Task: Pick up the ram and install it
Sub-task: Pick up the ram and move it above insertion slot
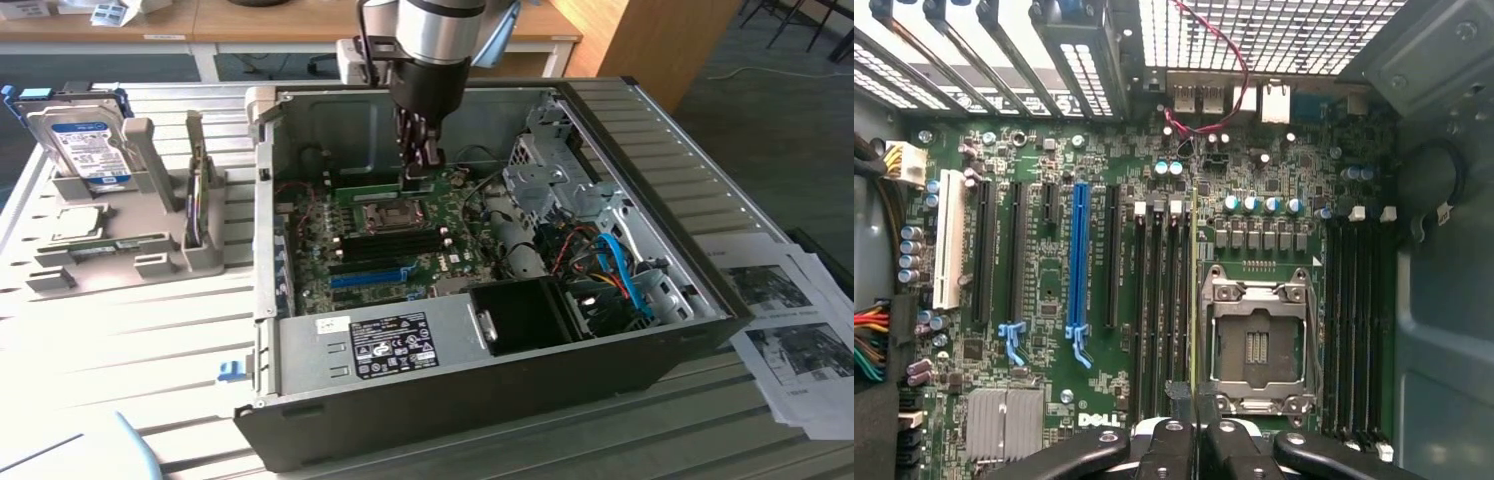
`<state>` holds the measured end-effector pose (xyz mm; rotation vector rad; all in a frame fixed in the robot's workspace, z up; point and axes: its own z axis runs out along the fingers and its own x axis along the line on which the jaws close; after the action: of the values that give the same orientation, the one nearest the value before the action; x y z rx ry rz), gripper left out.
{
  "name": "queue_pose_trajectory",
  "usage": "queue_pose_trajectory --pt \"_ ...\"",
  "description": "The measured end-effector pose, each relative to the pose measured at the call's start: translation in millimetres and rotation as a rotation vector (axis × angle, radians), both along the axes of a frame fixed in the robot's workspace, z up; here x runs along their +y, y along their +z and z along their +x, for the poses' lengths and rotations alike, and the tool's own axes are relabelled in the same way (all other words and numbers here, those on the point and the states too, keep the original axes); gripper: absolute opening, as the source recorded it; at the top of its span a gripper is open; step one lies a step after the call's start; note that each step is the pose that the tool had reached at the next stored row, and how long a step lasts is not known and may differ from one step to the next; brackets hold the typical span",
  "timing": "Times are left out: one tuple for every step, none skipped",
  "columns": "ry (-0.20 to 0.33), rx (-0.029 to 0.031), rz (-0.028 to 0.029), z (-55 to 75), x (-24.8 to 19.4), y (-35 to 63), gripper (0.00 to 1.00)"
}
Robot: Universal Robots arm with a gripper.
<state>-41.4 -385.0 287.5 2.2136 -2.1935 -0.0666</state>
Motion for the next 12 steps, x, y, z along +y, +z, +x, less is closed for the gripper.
queue_pose_trajectory --pt "0.000 0.0000 0.0000 0.6 0.0 0.0 0.11" --pt "0.000 0.0000 0.0000 0.7 0.0 0.0 0.11" --pt "0.000 0.0000 0.0000 0.7 0.0 0.0 0.11" --pt "0.000 0.0000 0.0000 0.7 0.0 0.0 0.11" --pt "0.000 0.0000 0.0000 0.7 0.0 0.0 0.11" --pt "0.000 0.0000 0.0000 0.7 0.0 0.0 0.11" --pt "0.000 0.0000 0.0000 0.7 0.0 -0.1 0.11" --pt "0.000 0.0000 0.0001 0.7 0.1 -0.4 0.11" --pt "0.000 -0.0001 0.0003 0.7 0.1 -0.8 0.11" --pt "0.000 0.0000 0.0001 0.7 0.0 -1.3 0.11" --pt "0.000 0.0000 0.0000 0.7 0.0 -2.0 0.11" --pt "0.000 0.0000 0.0001 0.7 0.0 -2.7 0.11"
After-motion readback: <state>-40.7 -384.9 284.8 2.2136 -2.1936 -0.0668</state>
